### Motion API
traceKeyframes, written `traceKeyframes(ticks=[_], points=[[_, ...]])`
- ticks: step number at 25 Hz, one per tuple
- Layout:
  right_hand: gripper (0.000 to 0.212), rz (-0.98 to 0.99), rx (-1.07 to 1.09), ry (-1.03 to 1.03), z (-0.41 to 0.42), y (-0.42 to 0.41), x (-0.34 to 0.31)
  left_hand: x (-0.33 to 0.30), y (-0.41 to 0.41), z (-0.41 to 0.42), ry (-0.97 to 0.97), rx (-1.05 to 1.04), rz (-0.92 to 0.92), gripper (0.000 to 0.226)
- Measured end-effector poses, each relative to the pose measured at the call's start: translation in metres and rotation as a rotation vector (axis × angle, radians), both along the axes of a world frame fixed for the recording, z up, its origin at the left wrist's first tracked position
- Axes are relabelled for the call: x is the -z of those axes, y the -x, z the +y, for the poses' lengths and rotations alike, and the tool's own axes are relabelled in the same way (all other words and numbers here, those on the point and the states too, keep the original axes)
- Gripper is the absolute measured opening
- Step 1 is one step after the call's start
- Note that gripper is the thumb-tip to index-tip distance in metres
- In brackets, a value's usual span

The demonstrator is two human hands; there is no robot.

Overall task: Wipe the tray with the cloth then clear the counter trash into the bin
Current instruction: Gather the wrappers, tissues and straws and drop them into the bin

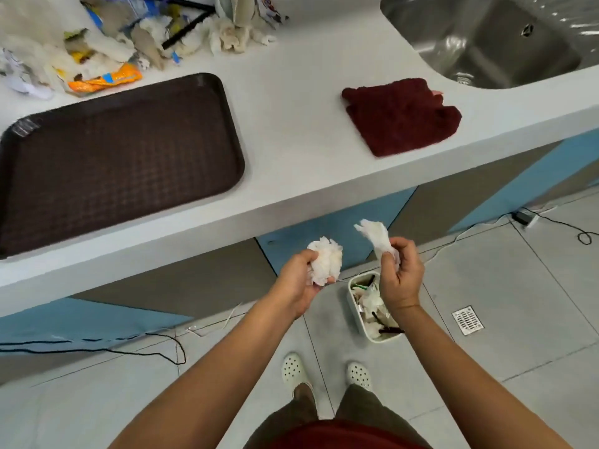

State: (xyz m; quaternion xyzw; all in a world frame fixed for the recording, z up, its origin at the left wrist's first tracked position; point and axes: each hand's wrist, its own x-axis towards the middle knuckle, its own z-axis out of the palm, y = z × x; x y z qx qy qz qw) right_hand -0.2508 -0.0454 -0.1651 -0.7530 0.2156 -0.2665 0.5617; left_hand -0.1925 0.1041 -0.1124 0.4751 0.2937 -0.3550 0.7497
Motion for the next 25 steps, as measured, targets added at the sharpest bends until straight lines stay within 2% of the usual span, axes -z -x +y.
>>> traceKeyframes(ticks=[3,6,8,11,13,16,19,25], points=[[0.014,0.241,0.047,-0.138,-0.03,0.045,0.047,0.036,0.02,-0.03,-0.143,-0.002,0.179,0.019],[0.017,0.48,0.134,-0.286,-0.055,0.081,0.09,0.071,0.038,-0.056,-0.214,0.05,0.283,0.03],[0.015,0.607,0.191,-0.377,-0.07,0.097,0.121,0.097,0.043,-0.071,-0.229,0.077,0.303,0.03],[0.015,0.791,0.265,-0.528,-0.084,0.111,0.17,0.141,0.048,-0.092,-0.269,0.107,0.312,0.017],[0.017,0.878,0.28,-0.608,-0.088,0.115,0.193,0.162,0.048,-0.098,-0.251,0.132,0.332,0.021],[0.021,0.97,0.286,-0.642,-0.095,0.12,0.248,0.218,0.055,-0.111,-0.275,0.196,0.399,0.035],[0.022,0.999,0.303,-0.683,-0.096,0.125,0.281,0.259,0.059,-0.121,-0.31,0.275,0.396,0.037],[0.015,0.965,0.298,-0.687,-0.115,0.118,0.331,0.332,0.04,-0.151,-0.376,0.269,0.35,0.038]])
